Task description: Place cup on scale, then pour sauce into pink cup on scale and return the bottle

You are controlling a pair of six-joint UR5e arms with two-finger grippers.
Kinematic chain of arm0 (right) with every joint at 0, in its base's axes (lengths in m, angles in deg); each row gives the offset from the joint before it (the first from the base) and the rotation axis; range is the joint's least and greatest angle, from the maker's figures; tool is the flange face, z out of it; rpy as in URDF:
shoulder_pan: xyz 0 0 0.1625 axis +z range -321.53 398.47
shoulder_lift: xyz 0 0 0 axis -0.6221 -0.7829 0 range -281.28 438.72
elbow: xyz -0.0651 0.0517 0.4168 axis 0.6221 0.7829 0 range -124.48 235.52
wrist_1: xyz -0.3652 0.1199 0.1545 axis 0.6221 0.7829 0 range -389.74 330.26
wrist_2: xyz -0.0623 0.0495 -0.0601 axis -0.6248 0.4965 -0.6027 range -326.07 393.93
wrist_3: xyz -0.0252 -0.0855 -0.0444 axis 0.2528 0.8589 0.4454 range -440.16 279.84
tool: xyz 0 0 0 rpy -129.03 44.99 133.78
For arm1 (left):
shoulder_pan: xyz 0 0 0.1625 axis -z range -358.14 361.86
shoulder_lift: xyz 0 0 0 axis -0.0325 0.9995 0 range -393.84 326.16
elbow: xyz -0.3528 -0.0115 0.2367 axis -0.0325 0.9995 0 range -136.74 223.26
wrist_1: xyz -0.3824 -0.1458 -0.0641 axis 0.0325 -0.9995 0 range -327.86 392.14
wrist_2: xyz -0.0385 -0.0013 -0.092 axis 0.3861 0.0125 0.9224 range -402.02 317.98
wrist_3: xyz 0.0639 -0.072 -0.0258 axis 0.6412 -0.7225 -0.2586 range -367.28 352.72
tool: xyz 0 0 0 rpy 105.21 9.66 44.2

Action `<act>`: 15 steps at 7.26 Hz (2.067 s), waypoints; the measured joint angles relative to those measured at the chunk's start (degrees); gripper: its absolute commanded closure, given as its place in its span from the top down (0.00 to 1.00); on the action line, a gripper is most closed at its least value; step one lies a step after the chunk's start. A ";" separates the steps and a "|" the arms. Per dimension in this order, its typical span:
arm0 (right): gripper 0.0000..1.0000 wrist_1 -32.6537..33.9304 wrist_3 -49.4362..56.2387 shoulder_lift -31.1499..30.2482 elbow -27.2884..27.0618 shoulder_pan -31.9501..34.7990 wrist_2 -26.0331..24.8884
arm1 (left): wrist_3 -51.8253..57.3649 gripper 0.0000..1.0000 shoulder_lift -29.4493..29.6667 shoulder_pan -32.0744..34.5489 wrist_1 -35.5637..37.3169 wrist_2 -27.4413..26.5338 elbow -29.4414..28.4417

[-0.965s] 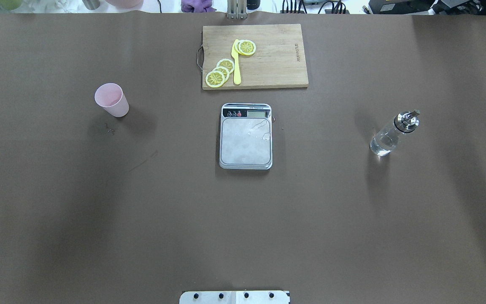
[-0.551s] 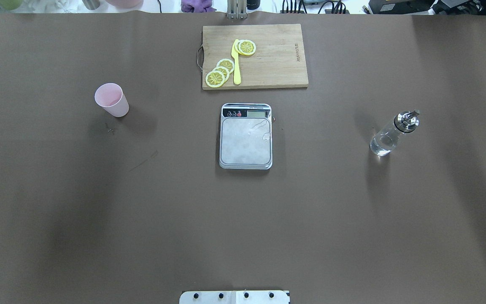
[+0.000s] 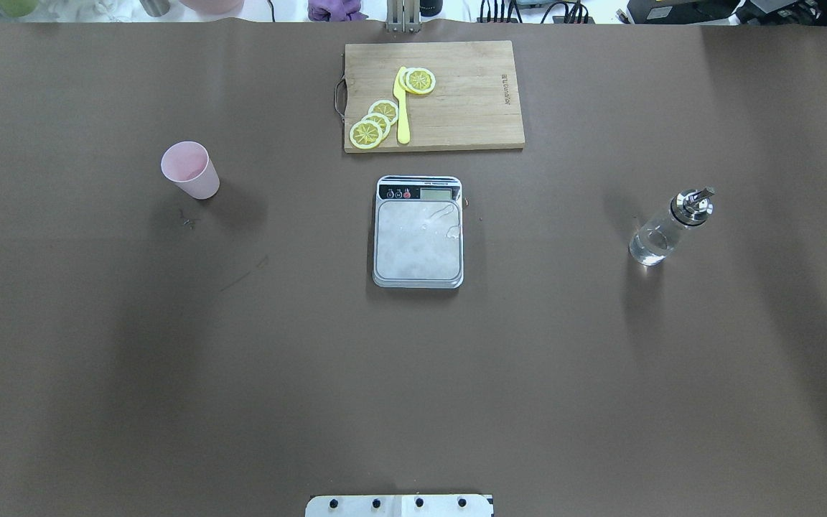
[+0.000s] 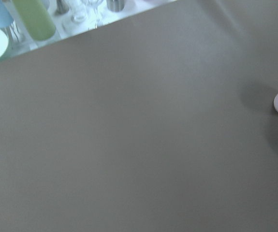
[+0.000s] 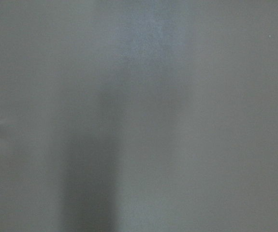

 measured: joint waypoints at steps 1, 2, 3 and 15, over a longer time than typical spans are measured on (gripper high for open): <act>1.00 -0.01 -1.18 0.05 -0.18 -0.02 0.00 | -5.47 0.99 1.50 -2.89 -0.55 -0.21 0.34; 1.00 -0.05 -3.04 0.12 -0.46 -0.03 0.02 | -11.55 0.98 2.96 -6.18 -0.57 -1.37 0.25; 1.00 -0.07 -4.28 0.05 -0.77 -0.03 0.06 | -20.57 0.97 4.73 -10.76 -0.54 -5.26 -0.17; 1.00 -0.08 -5.04 -0.37 -0.82 -0.03 0.09 | -49.96 0.00 18.74 -37.46 -13.69 -26.83 -17.15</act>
